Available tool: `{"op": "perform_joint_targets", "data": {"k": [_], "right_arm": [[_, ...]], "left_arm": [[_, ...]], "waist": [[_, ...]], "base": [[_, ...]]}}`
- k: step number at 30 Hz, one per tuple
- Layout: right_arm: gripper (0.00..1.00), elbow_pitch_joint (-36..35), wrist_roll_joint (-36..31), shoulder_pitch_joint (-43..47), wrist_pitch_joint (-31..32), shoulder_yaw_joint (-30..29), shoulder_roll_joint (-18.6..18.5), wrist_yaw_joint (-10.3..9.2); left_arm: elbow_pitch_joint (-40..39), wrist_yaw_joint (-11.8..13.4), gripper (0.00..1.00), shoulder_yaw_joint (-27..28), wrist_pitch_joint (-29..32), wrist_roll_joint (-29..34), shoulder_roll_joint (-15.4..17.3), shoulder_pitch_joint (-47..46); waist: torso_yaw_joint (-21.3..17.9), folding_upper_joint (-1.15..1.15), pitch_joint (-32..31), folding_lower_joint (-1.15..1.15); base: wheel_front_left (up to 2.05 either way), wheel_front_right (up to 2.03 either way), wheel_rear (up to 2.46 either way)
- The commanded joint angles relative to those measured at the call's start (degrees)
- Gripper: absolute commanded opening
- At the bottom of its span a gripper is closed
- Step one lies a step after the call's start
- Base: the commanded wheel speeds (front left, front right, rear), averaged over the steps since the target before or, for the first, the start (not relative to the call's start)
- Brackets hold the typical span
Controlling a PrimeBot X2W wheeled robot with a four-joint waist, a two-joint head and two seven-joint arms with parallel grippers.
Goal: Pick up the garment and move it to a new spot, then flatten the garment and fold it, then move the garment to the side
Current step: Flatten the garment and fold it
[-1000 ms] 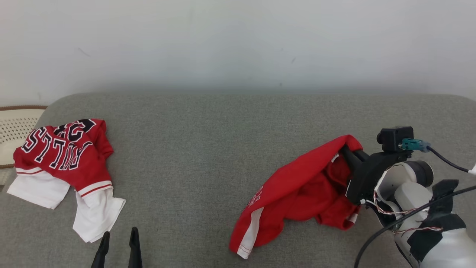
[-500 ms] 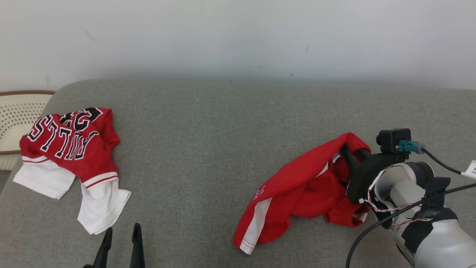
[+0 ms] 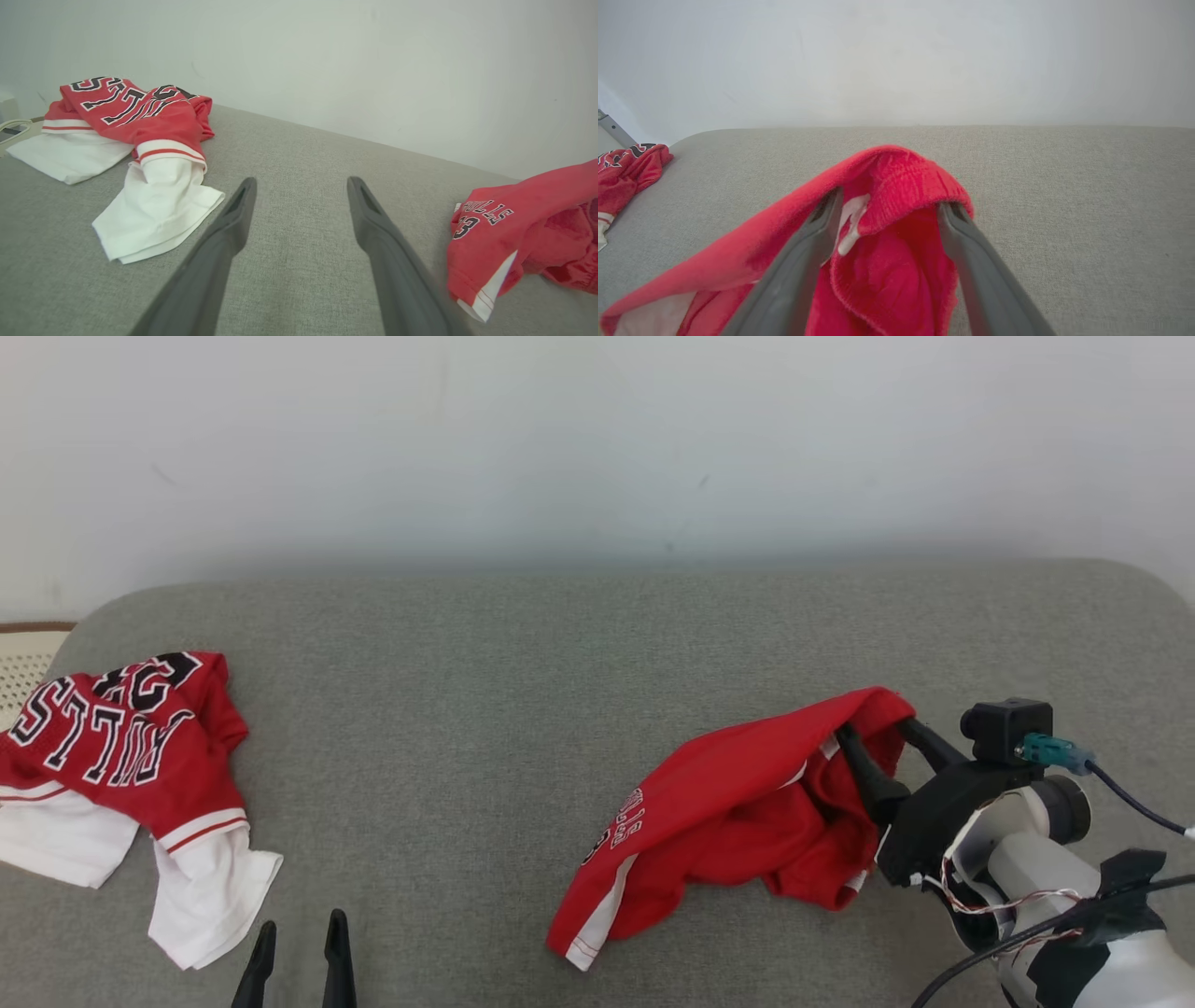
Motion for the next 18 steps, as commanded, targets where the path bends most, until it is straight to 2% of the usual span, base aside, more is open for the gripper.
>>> {"op": "perform_joint_targets", "data": {"k": [1, 6, 18], "right_arm": [[1.0, -0.8, 0.5, 1.2, 0.0, 0.5, -0.3, -0.01], [1.0, -2.7, 2.0, 3.7, 3.2, 2.3, -0.9, -0.01], [1.0, -4.3, 0.7, 8.5, 0.6, 0.9, -2.1, -0.01]], "left_arm": [[-0.2, 0.1, 1.0, -0.1, -0.2, -0.1, 0.0, 0.7], [-0.5, 0.6, 1.0, -0.8, -0.2, -0.4, 0.0, 0.7], [-0.4, 0.8, 1.0, -1.3, -0.2, -0.9, 0.0, 1.1]], "waist": [[-1.1, 0.0, -0.4, 0.0], [-2.3, 0.0, -0.4, 0.0], [-1.5, 0.0, -1.0, 0.0]], "base": [[0.0, 0.0, 0.0], [0.0, 0.0, 0.0], [0.0, 0.0, 0.0]]}}
